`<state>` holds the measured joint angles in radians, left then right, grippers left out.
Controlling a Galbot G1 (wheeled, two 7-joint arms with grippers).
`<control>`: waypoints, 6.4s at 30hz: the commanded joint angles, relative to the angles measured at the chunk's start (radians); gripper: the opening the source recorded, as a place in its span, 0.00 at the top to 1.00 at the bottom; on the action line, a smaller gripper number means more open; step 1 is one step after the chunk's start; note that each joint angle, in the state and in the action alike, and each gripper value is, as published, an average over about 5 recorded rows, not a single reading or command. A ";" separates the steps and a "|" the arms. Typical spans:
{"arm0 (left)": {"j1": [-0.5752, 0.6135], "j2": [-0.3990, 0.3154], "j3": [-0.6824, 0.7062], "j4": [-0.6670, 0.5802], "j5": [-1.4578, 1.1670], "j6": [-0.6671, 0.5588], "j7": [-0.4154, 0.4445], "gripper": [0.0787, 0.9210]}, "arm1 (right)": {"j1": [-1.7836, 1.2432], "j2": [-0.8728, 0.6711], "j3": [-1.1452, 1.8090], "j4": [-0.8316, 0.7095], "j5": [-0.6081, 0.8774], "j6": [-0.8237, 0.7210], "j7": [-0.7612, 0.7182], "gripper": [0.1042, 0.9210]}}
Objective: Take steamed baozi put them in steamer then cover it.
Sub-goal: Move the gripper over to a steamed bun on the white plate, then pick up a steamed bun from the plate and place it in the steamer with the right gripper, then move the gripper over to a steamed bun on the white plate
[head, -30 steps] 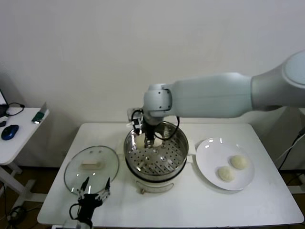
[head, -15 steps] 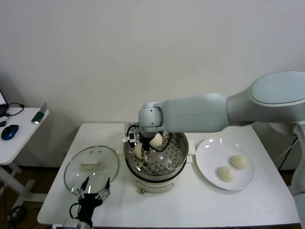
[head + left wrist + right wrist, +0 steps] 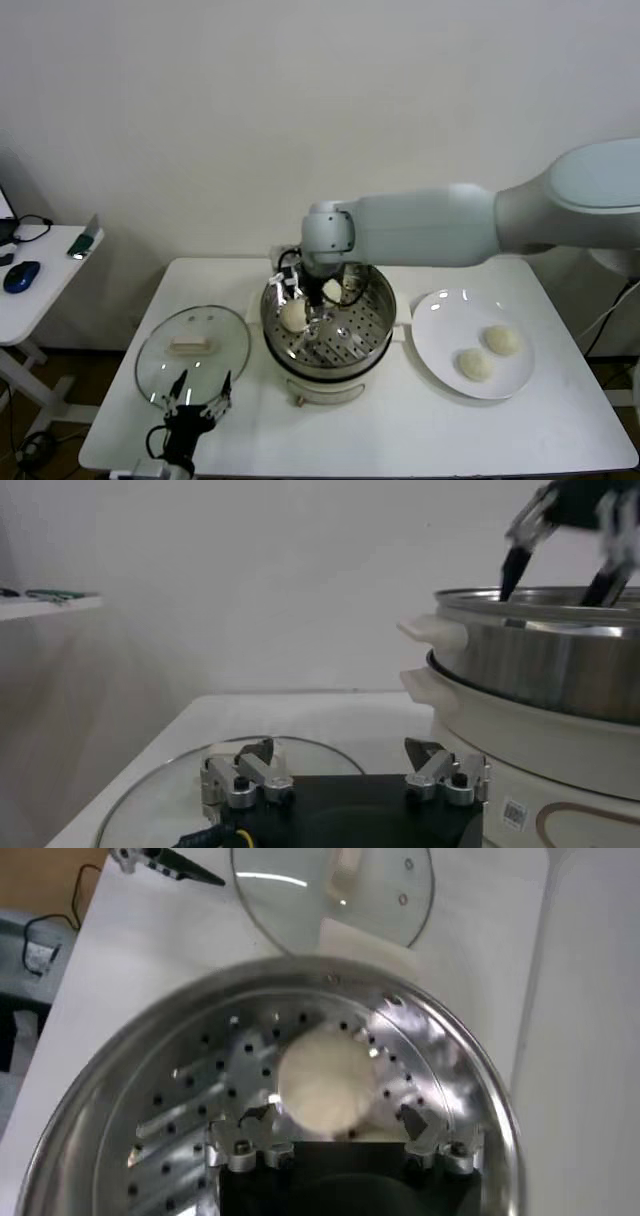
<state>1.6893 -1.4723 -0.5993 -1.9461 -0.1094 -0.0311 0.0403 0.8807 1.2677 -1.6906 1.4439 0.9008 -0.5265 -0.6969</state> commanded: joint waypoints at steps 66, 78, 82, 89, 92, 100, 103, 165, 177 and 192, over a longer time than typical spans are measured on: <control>-0.019 -0.006 0.006 0.032 0.006 0.005 -0.004 0.12 | -0.667 -0.712 0.367 -0.066 -0.646 0.161 -0.102 0.27; -0.019 -0.009 0.006 0.031 0.012 0.006 -0.005 0.12 | -0.093 -0.640 0.007 0.001 -0.560 0.304 -0.202 0.35; -0.022 -0.011 0.008 0.029 0.017 0.009 -0.005 0.12 | 0.178 -0.527 -0.128 0.039 -0.510 0.422 -0.241 0.34; -0.024 -0.012 0.007 0.027 0.022 0.013 -0.005 0.12 | 0.361 -0.346 -0.064 0.175 -0.523 0.623 -0.265 0.34; -0.022 -0.011 0.002 0.022 0.021 0.014 -0.004 0.12 | 0.355 -0.290 0.000 0.267 -0.566 0.663 -0.249 0.33; -0.013 -0.006 -0.012 0.010 0.013 0.012 -0.006 0.12 | 0.202 -0.180 0.045 0.386 -0.755 0.760 -0.177 0.33; -0.012 -0.006 -0.013 0.008 0.012 0.012 -0.006 0.12 | 0.129 -0.149 0.049 0.378 -0.835 0.778 -0.160 0.33; -0.031 0.000 -0.005 0.019 0.011 0.007 -0.007 0.12 | 0.304 -0.567 -0.282 0.016 -0.303 0.515 -0.366 0.12; -0.032 -0.001 -0.010 0.023 0.010 0.008 -0.003 0.12 | -0.242 -0.829 0.033 -0.124 -0.578 0.350 -0.280 0.12; -0.015 -0.011 -0.021 0.028 0.016 0.001 -0.005 0.12 | -0.638 -0.699 0.402 -0.375 -0.748 0.414 -0.263 0.12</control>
<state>1.6720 -1.4799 -0.6204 -1.9207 -0.0968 -0.0288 0.0357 0.5124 0.5613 -1.5076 1.2144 0.2438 -0.1010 -0.9693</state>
